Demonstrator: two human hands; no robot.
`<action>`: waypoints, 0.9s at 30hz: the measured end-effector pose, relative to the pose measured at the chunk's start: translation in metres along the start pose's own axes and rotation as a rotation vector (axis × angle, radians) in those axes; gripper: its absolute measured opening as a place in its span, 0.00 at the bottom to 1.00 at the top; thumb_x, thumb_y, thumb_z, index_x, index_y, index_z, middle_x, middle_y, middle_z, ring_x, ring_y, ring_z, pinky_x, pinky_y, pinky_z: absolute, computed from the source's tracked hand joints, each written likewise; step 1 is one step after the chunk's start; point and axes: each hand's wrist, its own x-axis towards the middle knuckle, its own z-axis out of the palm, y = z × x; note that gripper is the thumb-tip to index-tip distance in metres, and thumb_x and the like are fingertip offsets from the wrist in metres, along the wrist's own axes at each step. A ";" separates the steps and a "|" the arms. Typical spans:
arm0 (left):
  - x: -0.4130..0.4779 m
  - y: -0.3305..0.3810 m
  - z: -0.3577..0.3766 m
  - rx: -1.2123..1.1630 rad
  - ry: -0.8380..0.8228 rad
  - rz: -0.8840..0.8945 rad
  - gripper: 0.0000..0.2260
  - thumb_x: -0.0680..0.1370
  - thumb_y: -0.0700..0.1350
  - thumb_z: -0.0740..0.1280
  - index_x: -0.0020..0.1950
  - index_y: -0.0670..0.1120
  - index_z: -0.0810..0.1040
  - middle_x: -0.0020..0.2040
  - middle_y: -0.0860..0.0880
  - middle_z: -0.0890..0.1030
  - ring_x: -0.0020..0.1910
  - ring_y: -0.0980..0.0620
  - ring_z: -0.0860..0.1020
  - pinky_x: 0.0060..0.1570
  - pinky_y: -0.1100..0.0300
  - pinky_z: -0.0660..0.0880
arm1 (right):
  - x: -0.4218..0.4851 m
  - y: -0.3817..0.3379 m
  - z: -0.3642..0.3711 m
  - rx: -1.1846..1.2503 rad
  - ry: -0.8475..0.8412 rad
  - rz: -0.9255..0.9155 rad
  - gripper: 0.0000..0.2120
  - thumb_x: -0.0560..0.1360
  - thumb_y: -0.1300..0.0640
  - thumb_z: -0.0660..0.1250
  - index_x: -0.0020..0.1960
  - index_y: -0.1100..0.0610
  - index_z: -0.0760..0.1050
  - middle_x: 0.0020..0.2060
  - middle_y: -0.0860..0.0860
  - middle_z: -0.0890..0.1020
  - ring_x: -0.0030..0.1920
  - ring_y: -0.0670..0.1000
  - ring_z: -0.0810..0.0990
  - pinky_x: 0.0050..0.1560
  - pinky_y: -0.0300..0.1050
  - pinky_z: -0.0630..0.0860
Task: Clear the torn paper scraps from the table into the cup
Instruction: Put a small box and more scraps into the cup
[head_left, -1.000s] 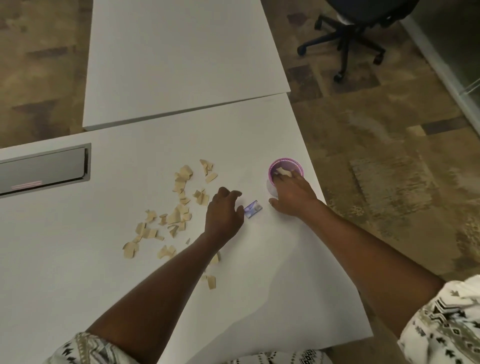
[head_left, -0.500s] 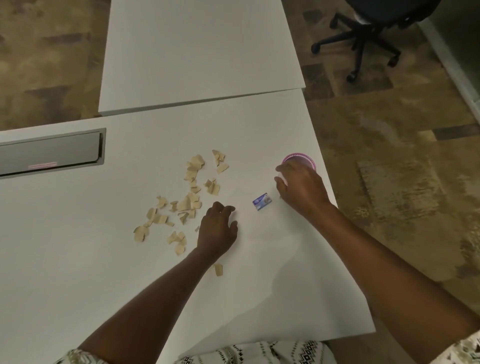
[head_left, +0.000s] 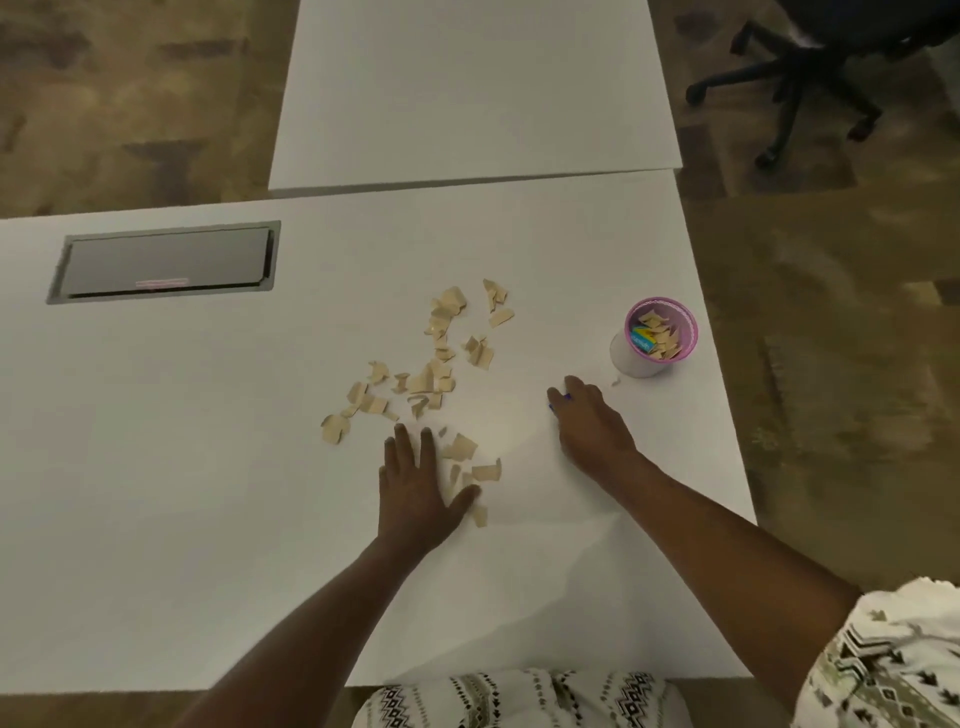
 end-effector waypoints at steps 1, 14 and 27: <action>-0.003 -0.002 0.002 0.006 -0.012 0.006 0.49 0.71 0.74 0.59 0.80 0.42 0.52 0.80 0.34 0.49 0.78 0.34 0.52 0.73 0.40 0.62 | -0.001 -0.007 0.003 0.005 0.004 -0.004 0.22 0.77 0.67 0.56 0.71 0.58 0.65 0.69 0.58 0.65 0.65 0.58 0.68 0.50 0.47 0.74; -0.010 -0.003 0.008 -0.068 -0.023 0.105 0.37 0.76 0.53 0.71 0.79 0.44 0.58 0.79 0.38 0.58 0.77 0.38 0.60 0.71 0.49 0.68 | -0.015 -0.084 0.041 0.047 -0.152 -0.307 0.42 0.75 0.55 0.70 0.79 0.46 0.47 0.80 0.51 0.44 0.79 0.61 0.47 0.63 0.57 0.73; 0.010 -0.015 -0.009 -0.136 -0.016 0.085 0.12 0.79 0.40 0.63 0.62 0.44 0.74 0.58 0.45 0.72 0.53 0.46 0.72 0.42 0.54 0.77 | 0.001 -0.101 0.029 -0.035 -0.068 -0.448 0.14 0.81 0.58 0.55 0.64 0.58 0.70 0.67 0.56 0.69 0.67 0.58 0.66 0.43 0.52 0.77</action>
